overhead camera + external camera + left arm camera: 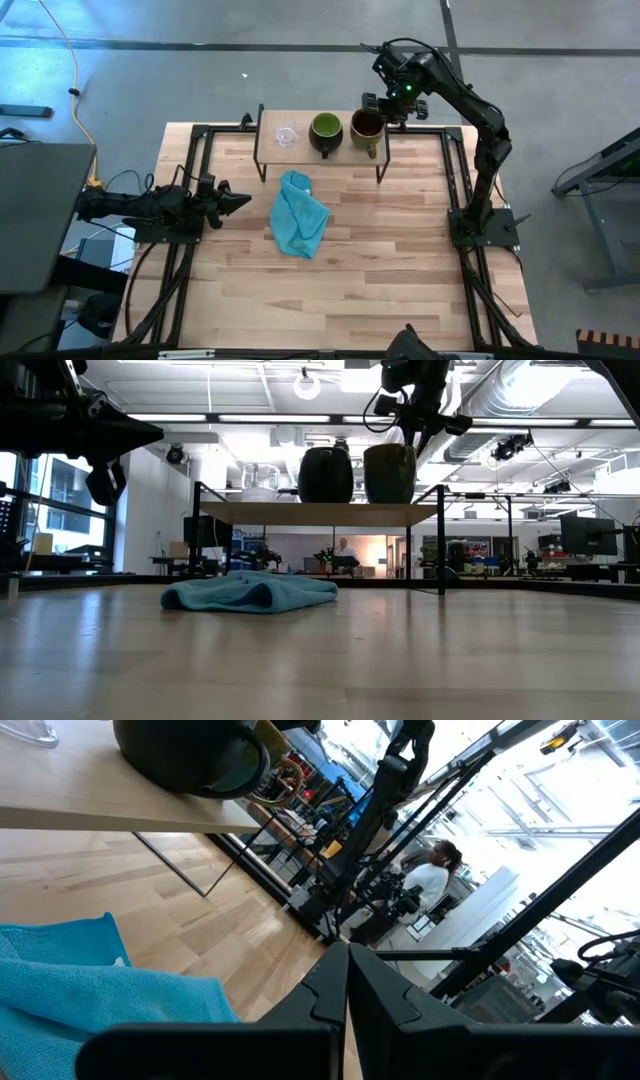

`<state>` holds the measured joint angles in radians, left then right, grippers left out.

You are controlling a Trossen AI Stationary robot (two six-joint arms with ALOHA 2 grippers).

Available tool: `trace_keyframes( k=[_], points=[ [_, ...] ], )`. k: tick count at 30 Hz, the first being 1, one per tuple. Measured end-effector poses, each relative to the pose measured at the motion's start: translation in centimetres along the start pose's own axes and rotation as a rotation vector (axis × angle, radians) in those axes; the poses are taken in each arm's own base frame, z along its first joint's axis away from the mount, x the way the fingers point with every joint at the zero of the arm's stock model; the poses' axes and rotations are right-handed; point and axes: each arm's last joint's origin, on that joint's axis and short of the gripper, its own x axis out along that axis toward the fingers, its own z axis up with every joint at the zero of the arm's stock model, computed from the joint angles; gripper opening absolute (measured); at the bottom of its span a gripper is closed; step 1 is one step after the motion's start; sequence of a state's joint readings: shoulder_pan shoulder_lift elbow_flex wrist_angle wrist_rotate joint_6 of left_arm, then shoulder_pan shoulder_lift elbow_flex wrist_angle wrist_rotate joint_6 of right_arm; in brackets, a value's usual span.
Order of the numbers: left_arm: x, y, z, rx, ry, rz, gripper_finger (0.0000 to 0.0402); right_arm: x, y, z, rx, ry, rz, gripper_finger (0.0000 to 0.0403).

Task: Stack small to large cups/mugs on shelf
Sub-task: Put the brown mug on the shelf

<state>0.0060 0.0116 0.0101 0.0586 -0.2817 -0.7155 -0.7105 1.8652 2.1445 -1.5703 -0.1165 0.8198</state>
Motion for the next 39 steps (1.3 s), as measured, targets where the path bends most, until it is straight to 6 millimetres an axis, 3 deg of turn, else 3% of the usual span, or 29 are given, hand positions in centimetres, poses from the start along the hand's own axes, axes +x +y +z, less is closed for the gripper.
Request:
trace_keyframes(
  k=[39],
  points=[
    [0.0, -0.05, 0.05, -0.01, -0.004, -0.006, 0.0001, 0.04, 0.28, -0.31, 0.0, 0.014, 0.011, 0.0069]
  ],
)
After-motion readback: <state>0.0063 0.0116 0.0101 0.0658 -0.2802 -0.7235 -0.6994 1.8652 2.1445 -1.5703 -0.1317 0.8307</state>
